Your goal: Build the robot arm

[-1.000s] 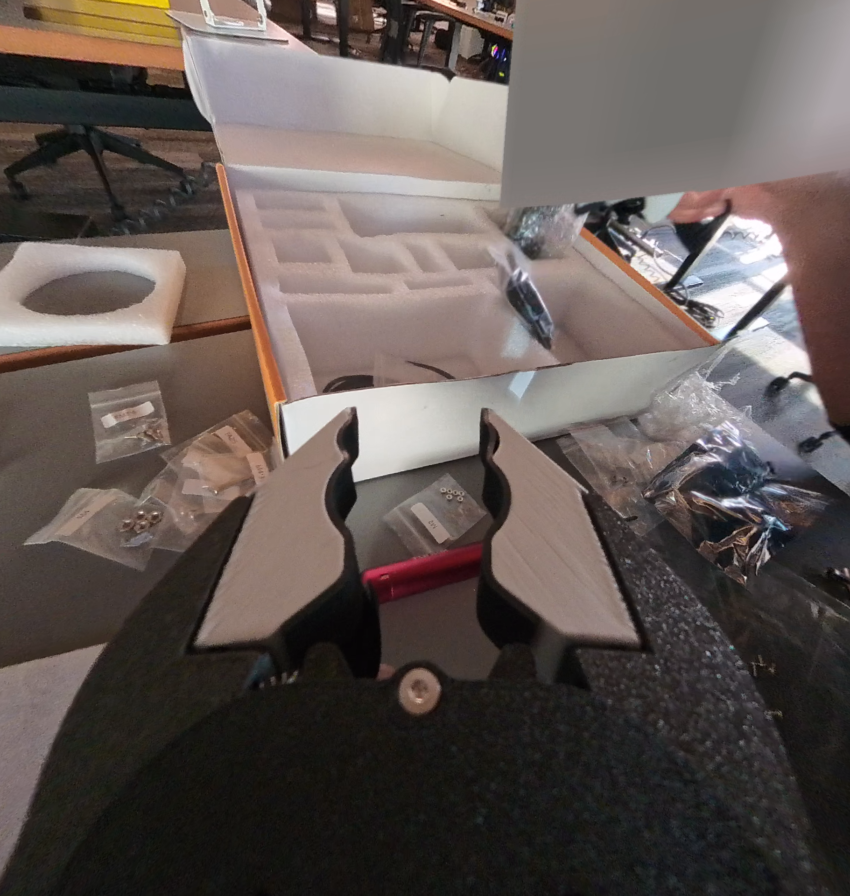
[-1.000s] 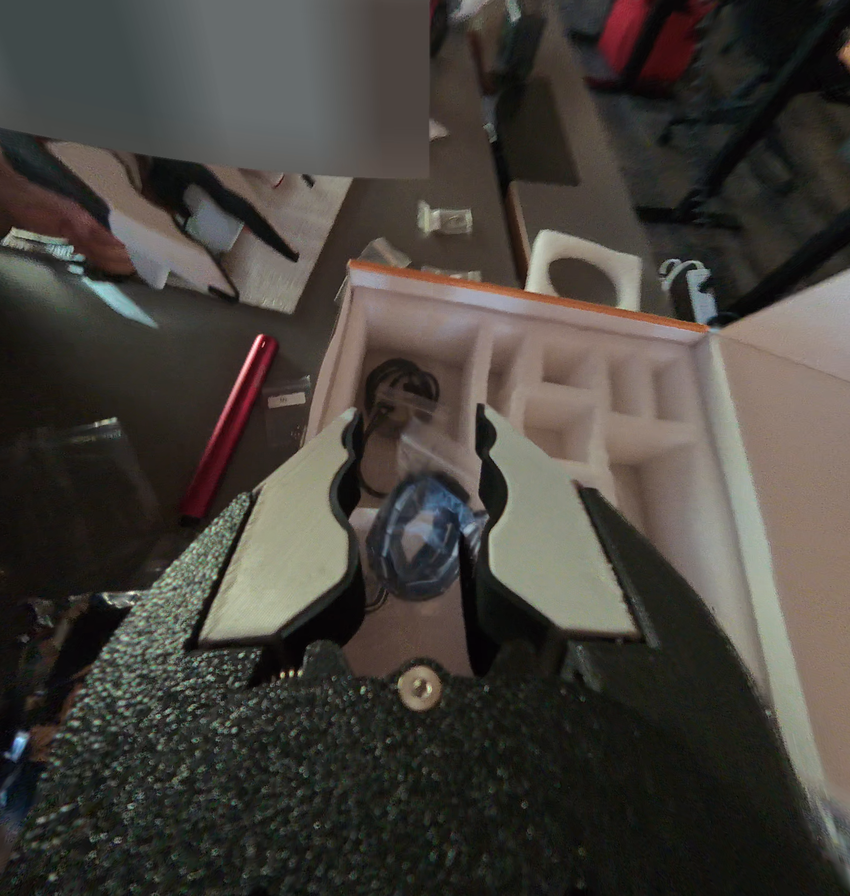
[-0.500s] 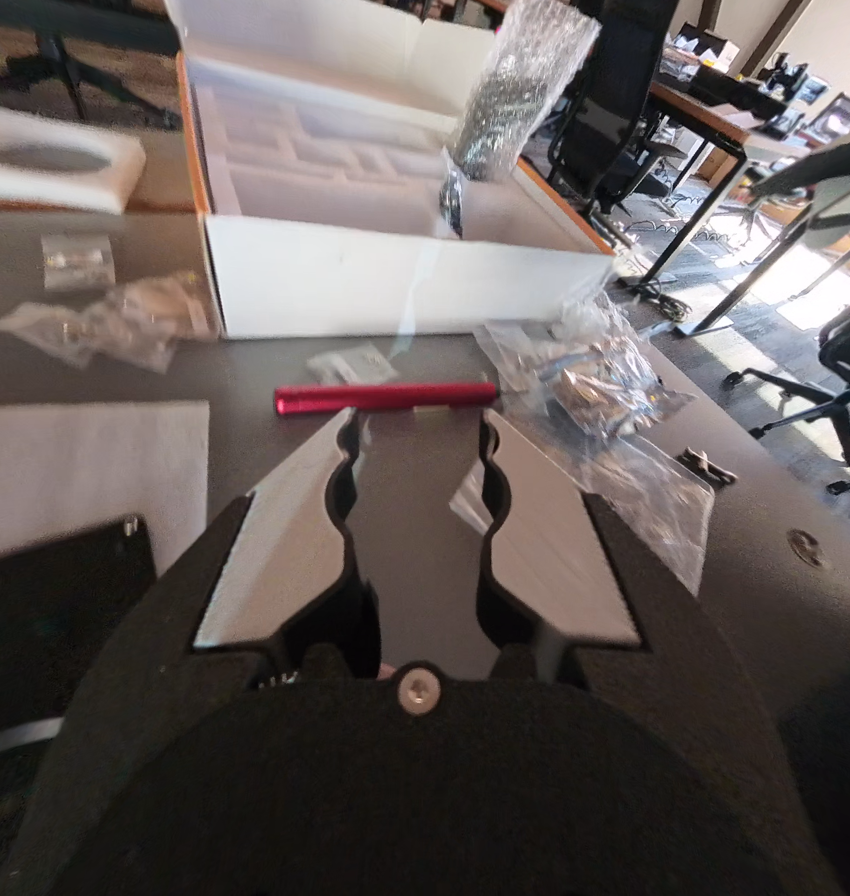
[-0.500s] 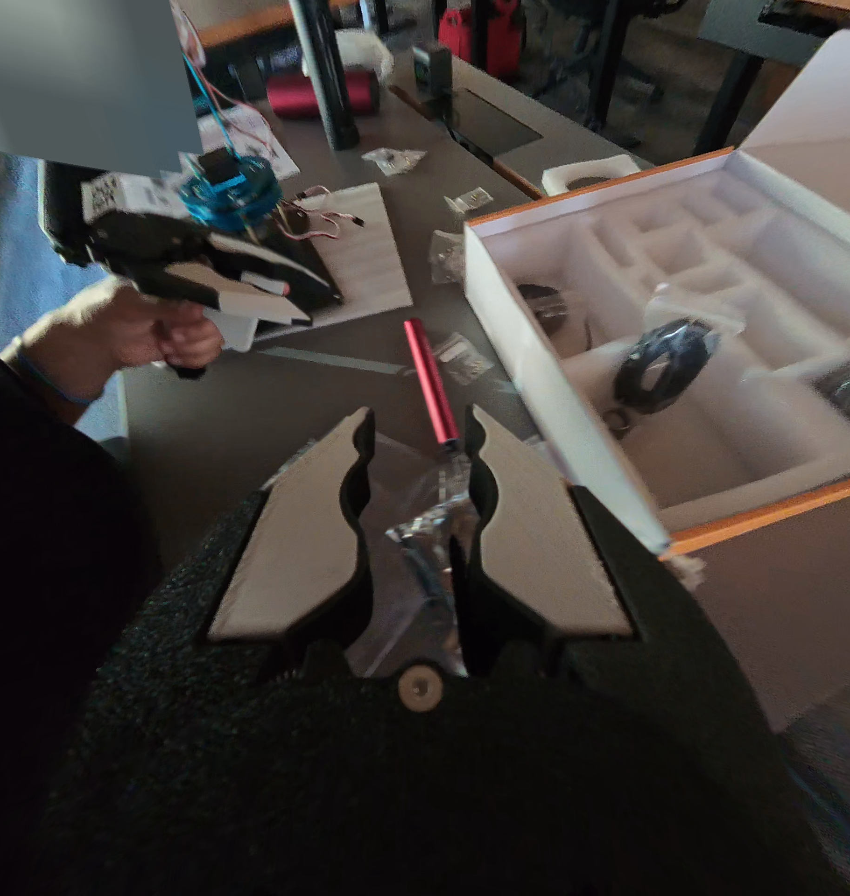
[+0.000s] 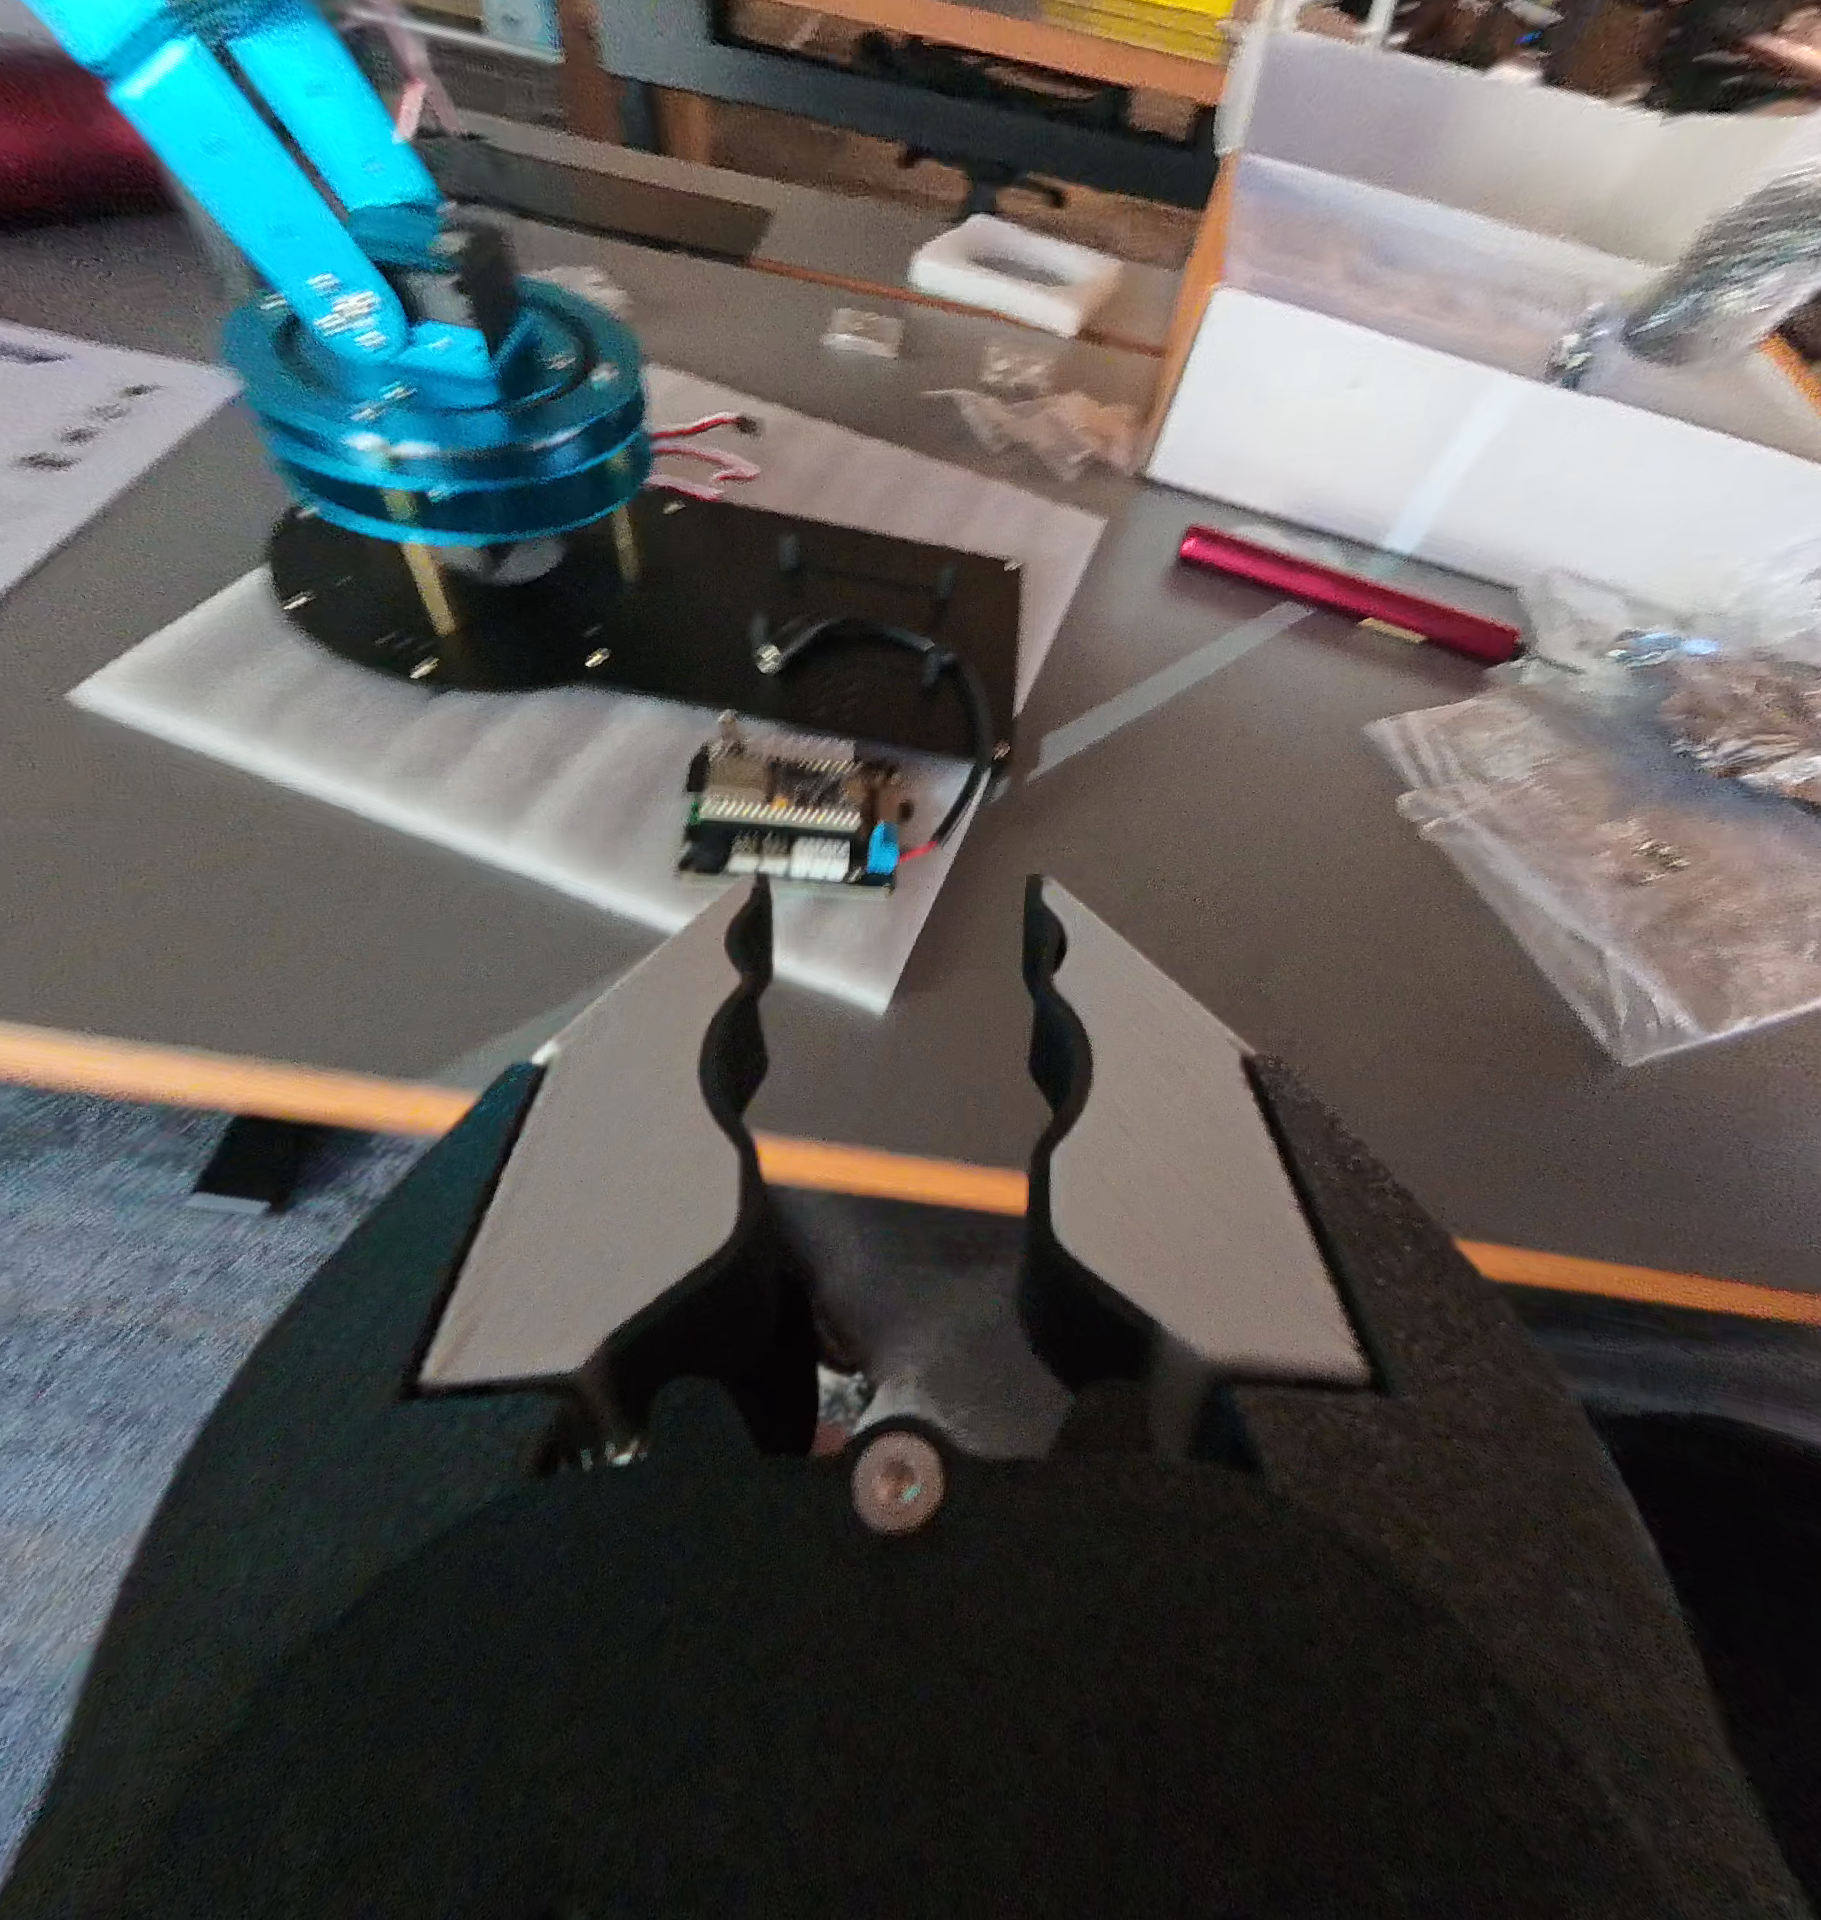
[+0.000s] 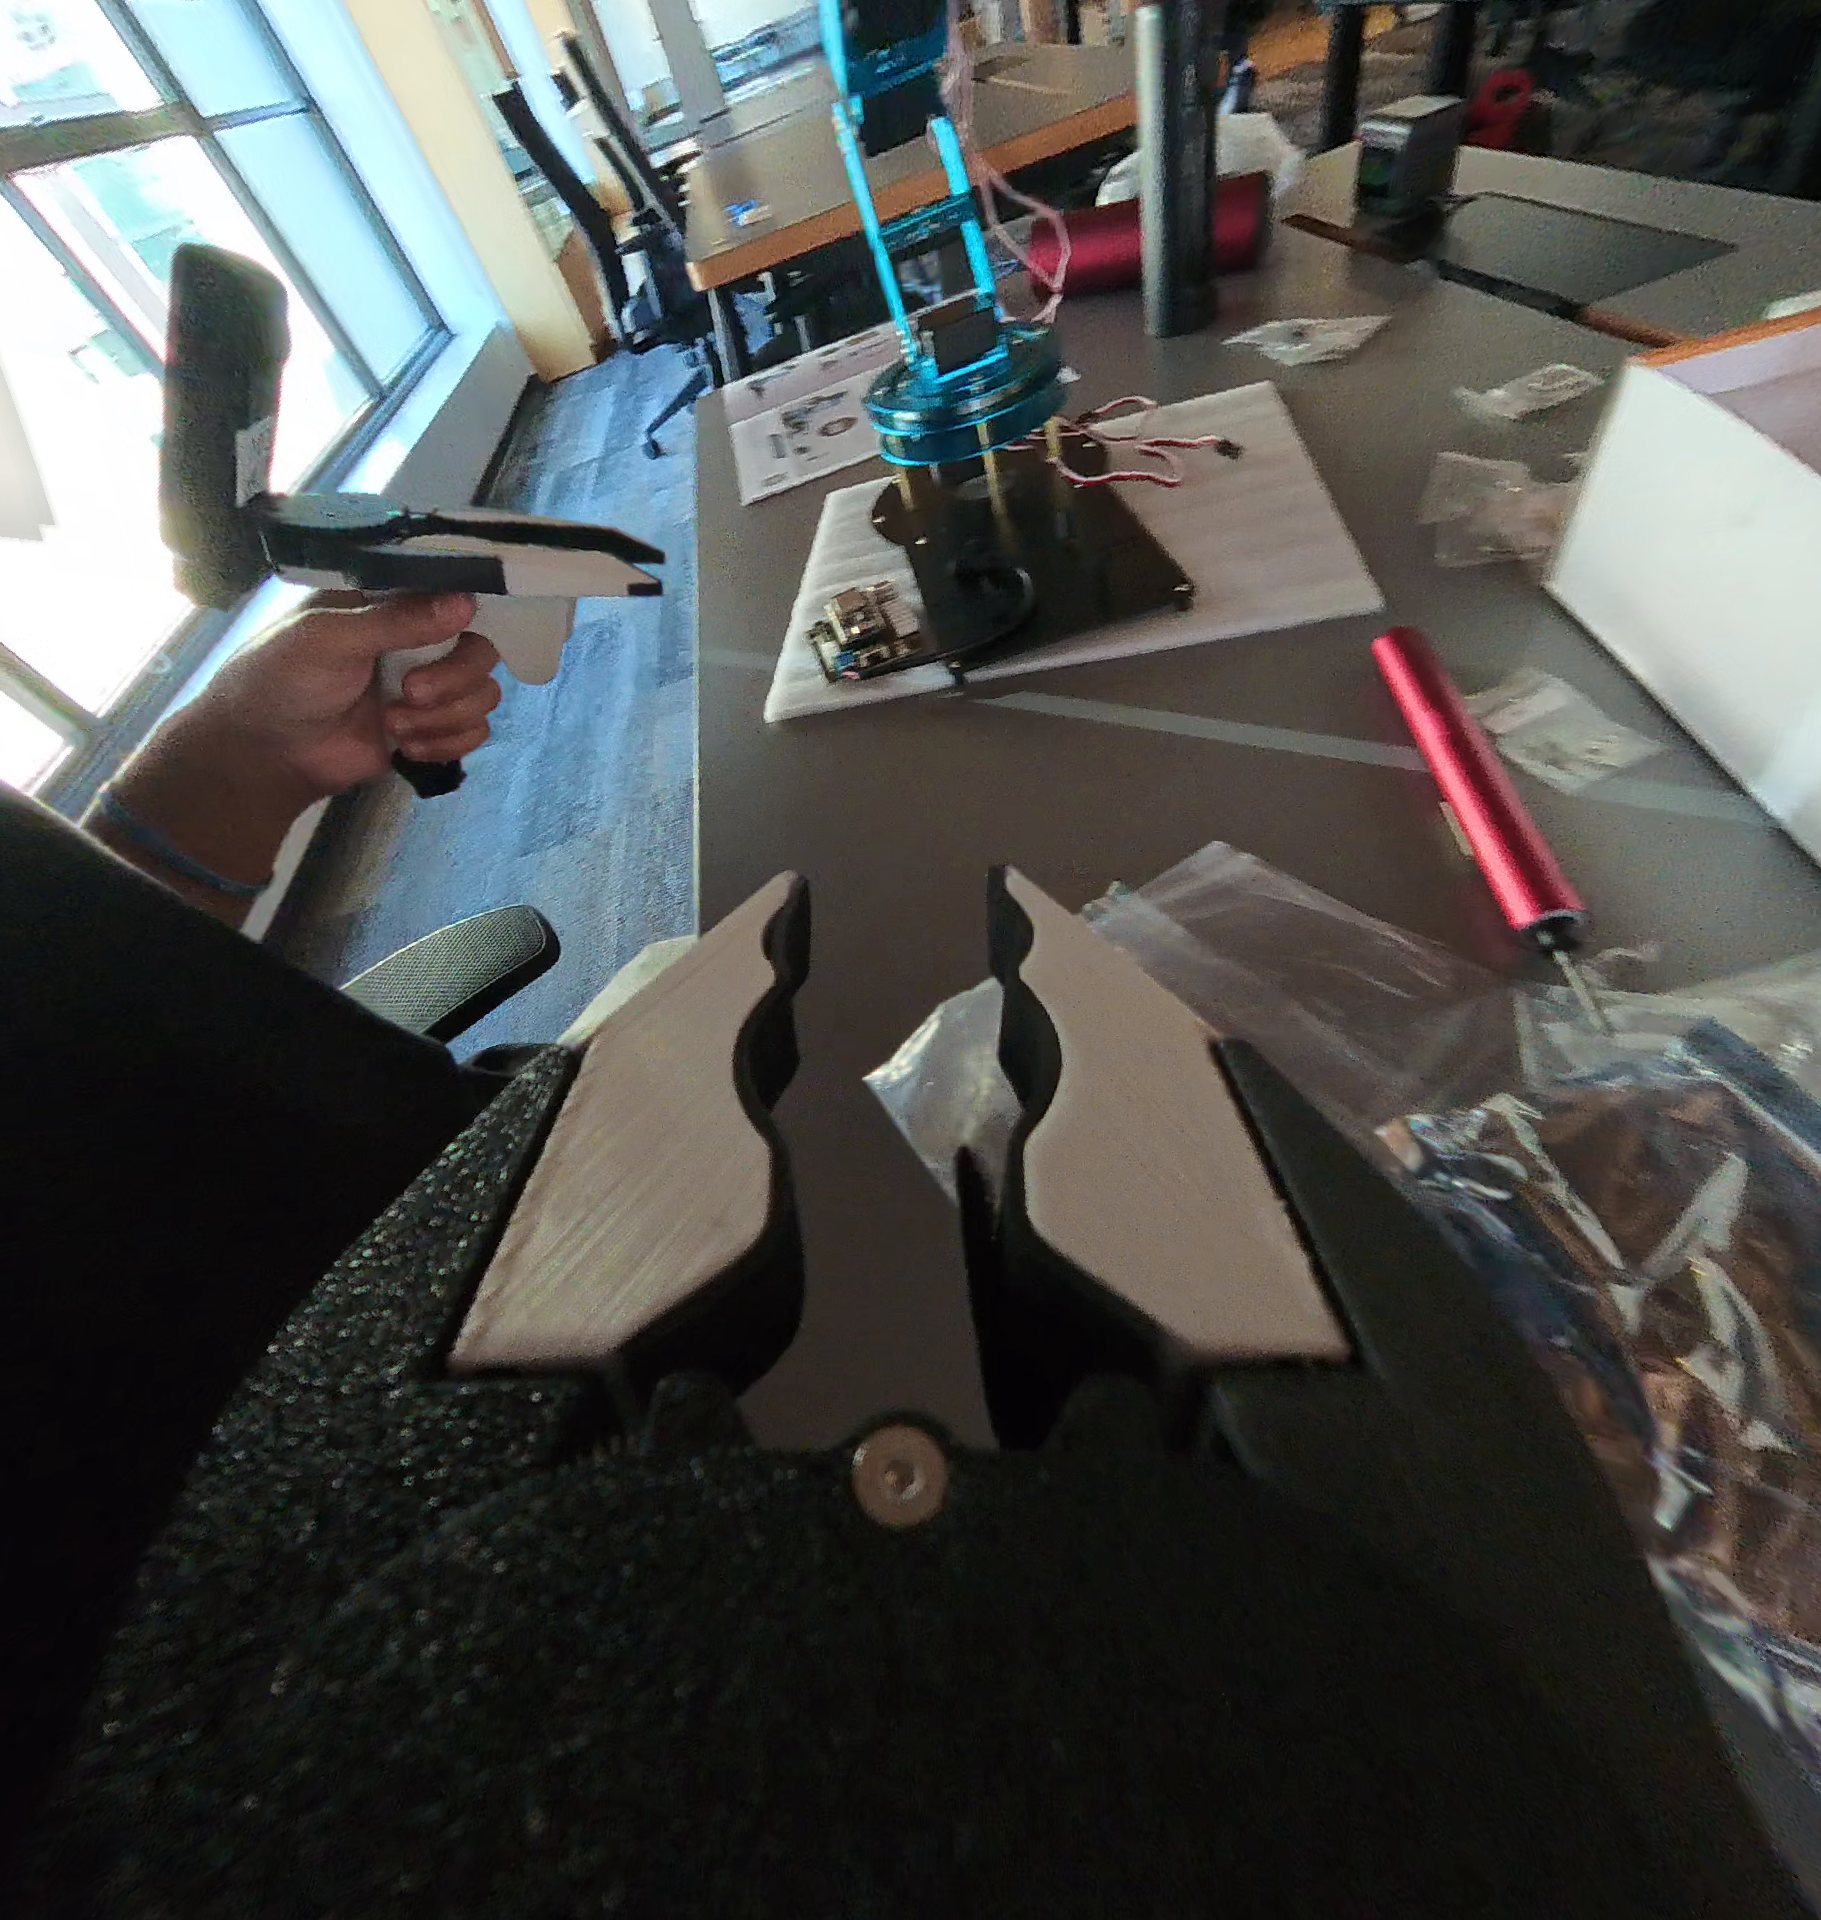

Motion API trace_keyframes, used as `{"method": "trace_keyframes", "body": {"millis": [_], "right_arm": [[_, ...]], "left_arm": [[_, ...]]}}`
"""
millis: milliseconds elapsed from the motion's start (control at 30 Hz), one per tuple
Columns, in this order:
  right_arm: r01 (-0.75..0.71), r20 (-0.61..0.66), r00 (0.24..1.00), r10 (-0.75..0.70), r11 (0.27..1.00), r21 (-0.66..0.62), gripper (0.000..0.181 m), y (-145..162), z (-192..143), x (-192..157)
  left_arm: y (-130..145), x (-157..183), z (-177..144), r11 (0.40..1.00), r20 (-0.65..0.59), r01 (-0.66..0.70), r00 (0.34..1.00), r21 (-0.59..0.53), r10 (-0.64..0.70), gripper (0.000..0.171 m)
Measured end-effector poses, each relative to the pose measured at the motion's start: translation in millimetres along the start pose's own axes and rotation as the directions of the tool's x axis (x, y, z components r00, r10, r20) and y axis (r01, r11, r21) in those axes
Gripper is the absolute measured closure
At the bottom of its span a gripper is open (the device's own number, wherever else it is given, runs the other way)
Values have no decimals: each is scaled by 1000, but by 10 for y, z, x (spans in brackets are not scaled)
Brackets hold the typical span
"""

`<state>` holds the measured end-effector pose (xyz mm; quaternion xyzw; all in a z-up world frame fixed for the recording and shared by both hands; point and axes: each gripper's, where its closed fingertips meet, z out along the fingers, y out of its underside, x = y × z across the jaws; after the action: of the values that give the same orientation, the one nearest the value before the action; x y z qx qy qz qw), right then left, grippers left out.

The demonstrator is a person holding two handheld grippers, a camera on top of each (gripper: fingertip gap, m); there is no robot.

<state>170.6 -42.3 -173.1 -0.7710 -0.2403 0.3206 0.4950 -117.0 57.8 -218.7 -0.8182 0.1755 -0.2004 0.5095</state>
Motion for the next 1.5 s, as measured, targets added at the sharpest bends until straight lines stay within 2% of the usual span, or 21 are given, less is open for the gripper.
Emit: {"method": "trace_keyframes", "body": {"millis": [67, 100, 200, 267, 333, 400, 467, 567, 667, 767, 867, 967, 1067, 1167, 1300, 1400, 1500], "right_arm": [[2, 18, 1000, -2, 1000, -9, 148, 55, 81, -77], [-6, 28, 1000, 7, 1000, -15, 147, 76, 135, -113], [-5, 120, 993, 8, 1000, -23, 144, 118, 313, -336], [12, 171, 985, -5, 999, -42, 141, 155, 481, -463], [47, 198, 980, -27, 994, -97, 136, 229, 702, -539], [84, 185, 981, -57, 987, -138, 138, 254, 963, -550], [109, 182, 980, -79, 981, -162, 138, 218, 1266, -578], [124, 129, 986, -101, 975, -183, 138, 84, 1834, -556], [129, 3, 991, -131, 974, -183, 139, -40, 2367, -443], [86, -63, 993, -101, 976, -198, 140, 38, 2698, -449], [145, -78, 981, -178, 940, -310, 141, 250, 2851, -444], [243, -68, 955, -288, 895, -373, 145, 358, 2848, -392], [245, -31, 960, -279, 886, -394, 145, 368, 2831, -350], [247, 5, 965, -262, 901, -356, 146, 279, 2777, -339], [264, 25, 963, -269, 920, -289, 145, 212, 2708, -308], [269, -15, 959, -283, 927, -262, 146, 172, 2657, -303], [220, -98, 964, -246, 950, -222, 147, 74, 2619, -353]], "left_arm": [[133, -45, -224, 1000, 54, -3, 999, -3, 3, 124], [187, -11, -310, 1000, 41, -15, 999, -4, 15, 124], [318, 182, -484, 996, -121, -84, 989, -16, 81, 123], [391, 257, -565, 990, -248, -143, 959, -12, 136, 122], [462, 210, -594, 979, -339, -205, 922, -13, 189, 121], [504, 26, -547, 963, -384, -267, 893, -31, 235, 122], [463, -195, -472, 937, -426, -348, 852, -29, 303, 122], [233, -570, -287, 911, -488, -413, 795, 0, 360, 120], [-23, -848, -127, 929, -572, -369, 755, 33, 320, 116], [-95, -1007, -207, 971, -711, -238, 677, 36, 192, 116], [-51, -1331, -195, 988, -687, -151, 717, 15, 120, 117], [3, -1493, -249, 999, -661, -28, 750, -44, -8, 117], [-32, -1542, -354, 992, -597, 96, 792, -79, -124, 117], [-83, -1546, -508, 984, -514, 161, 838, -82, -180, 118], [-103, -1682, -627, 987, -358, 148, 919, -67, -162, 121], [-136, -1955, -467, 992, -183, 72, 979, -101, -90, 123], [-146, -2197, -287, 995, -100, 45, 994, -86, -54, 123]]}}
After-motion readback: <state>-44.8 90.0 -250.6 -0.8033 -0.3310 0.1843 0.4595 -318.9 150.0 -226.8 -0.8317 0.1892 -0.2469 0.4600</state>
